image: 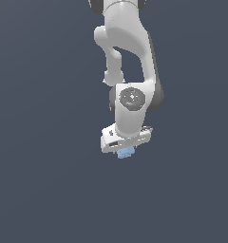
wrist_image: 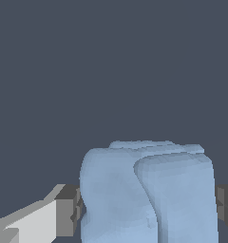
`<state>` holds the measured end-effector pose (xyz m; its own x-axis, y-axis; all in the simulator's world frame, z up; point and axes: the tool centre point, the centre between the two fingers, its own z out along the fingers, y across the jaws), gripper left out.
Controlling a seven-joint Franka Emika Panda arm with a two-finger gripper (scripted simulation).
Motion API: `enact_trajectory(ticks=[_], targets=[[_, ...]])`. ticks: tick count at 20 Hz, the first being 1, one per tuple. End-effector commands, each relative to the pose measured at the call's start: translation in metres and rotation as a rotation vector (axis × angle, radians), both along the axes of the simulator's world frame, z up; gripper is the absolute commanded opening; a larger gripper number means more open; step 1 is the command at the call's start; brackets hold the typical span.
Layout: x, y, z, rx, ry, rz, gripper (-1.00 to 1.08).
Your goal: Pick up the object and move it to a goal position.
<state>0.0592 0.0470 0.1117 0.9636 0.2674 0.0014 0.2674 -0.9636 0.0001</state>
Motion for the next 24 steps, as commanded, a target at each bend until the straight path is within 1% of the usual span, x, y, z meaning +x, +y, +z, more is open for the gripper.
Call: enact_trajectory(ticks=[1,15,24], targets=[[0.002,0.017,0.024,0.000,-0.001,0.000,-1.00],[0.015,0.111,0.156,-0.001,0.000,-0.001,-1.00],[0.022,0.155,0.216,0.000,0.001,-0.001,-1.00]])
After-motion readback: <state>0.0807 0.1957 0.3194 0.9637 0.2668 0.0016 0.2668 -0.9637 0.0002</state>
